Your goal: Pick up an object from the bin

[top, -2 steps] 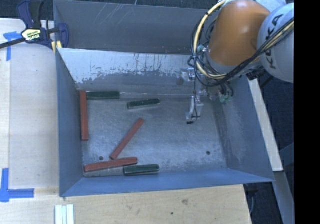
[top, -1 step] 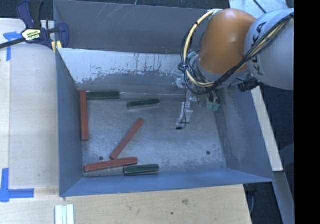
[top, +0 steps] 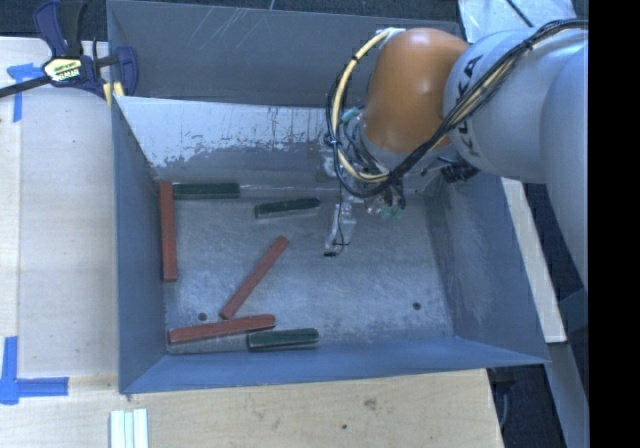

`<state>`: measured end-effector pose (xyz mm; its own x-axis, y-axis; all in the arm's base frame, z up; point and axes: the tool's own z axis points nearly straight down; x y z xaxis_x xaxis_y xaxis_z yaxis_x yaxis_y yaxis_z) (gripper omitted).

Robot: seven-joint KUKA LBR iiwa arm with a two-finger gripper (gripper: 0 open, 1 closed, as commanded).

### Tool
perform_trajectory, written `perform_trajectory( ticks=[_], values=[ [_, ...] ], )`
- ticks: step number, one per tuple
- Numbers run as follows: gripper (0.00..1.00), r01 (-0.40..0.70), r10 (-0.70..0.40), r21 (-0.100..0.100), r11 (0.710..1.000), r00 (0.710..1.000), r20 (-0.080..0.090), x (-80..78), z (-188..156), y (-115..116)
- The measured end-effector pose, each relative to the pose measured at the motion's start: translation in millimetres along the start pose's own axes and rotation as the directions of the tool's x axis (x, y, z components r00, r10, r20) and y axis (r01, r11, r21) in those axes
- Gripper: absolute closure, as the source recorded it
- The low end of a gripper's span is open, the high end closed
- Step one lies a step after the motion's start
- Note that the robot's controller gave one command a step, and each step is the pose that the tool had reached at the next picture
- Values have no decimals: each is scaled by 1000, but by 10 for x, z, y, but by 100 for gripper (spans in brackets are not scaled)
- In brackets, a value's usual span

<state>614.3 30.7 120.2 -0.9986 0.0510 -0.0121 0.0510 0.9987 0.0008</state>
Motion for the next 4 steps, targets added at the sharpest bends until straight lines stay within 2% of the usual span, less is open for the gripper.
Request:
perform_trajectory(
  ticks=[1,2,3,4],
  values=[
    [0,249,-249,-2,969,969,-14,94,338,285],
    [0,275,-275,-3,961,961,-9,79,358,351],
    [0,200,-200,-2,980,980,-9,76,142,460],
    [0,485,-485,-3,875,874,-7,100,239,760]
  ],
)
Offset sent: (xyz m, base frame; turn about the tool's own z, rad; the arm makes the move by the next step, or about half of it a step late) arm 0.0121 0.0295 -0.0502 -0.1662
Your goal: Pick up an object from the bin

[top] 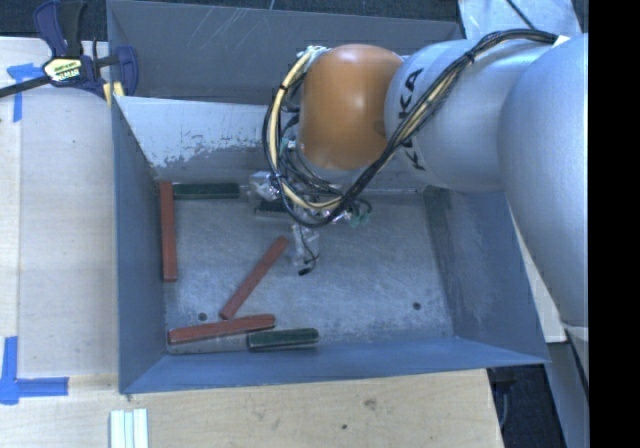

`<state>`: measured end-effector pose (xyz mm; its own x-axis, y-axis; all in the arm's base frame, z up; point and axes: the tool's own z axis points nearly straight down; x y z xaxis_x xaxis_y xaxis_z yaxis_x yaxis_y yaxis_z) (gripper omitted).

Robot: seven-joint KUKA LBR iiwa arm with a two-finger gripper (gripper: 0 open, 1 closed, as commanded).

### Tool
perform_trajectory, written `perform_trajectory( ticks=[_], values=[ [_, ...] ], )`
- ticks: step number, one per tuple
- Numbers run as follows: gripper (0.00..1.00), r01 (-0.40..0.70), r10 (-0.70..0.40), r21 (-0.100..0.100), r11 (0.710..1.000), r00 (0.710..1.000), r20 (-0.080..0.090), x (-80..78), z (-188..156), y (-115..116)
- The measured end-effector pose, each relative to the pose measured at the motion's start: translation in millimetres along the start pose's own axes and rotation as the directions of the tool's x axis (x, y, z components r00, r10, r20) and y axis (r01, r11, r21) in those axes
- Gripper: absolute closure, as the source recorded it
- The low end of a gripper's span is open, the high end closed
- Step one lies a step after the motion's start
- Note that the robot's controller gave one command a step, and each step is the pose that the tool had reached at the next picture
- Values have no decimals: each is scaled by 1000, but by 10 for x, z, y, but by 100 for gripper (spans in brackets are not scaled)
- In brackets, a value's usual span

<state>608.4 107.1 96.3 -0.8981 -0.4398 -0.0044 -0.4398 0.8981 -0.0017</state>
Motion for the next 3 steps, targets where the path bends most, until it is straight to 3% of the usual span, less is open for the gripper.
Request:
perform_trajectory(
  ticks=[1,2,3],
  values=[
    [0,181,-181,-2,983,983,0,241,115,121],
    [100,470,-470,1,883,883,1,161,241,272],
    [100,468,-468,1,884,884,1,162,240,270]
  ],
)
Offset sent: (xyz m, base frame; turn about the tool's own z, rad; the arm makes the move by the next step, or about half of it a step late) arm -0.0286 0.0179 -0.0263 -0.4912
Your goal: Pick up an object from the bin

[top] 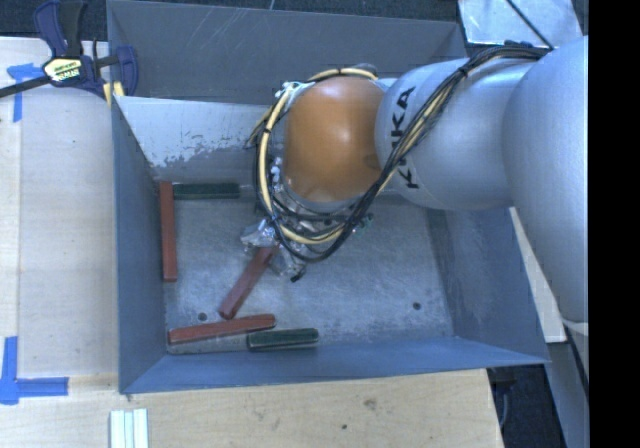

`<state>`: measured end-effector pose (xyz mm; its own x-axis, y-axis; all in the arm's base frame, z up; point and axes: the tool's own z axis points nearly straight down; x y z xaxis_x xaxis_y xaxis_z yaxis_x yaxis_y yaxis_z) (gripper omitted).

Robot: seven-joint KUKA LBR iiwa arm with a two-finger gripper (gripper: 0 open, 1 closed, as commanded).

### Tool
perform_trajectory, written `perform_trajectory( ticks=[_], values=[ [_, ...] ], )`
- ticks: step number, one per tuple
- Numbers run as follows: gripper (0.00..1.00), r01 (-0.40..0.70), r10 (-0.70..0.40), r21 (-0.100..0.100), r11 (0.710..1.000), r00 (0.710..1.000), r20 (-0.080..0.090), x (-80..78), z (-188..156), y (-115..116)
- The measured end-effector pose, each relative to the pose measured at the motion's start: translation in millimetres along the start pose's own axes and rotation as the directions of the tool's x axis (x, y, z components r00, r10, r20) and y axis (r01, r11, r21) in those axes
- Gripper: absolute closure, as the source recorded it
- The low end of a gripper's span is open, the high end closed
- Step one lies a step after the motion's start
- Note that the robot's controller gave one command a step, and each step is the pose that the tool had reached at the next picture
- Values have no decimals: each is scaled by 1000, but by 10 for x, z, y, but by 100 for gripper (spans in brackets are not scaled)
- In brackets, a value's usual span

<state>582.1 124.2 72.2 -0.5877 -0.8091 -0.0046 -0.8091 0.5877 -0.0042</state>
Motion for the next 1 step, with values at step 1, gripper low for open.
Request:
perform_trajectory(
  ticks=[1],
  values=[
    [100,-48,48,-4,999,999,-3,55,-2039,-97]
  ],
)
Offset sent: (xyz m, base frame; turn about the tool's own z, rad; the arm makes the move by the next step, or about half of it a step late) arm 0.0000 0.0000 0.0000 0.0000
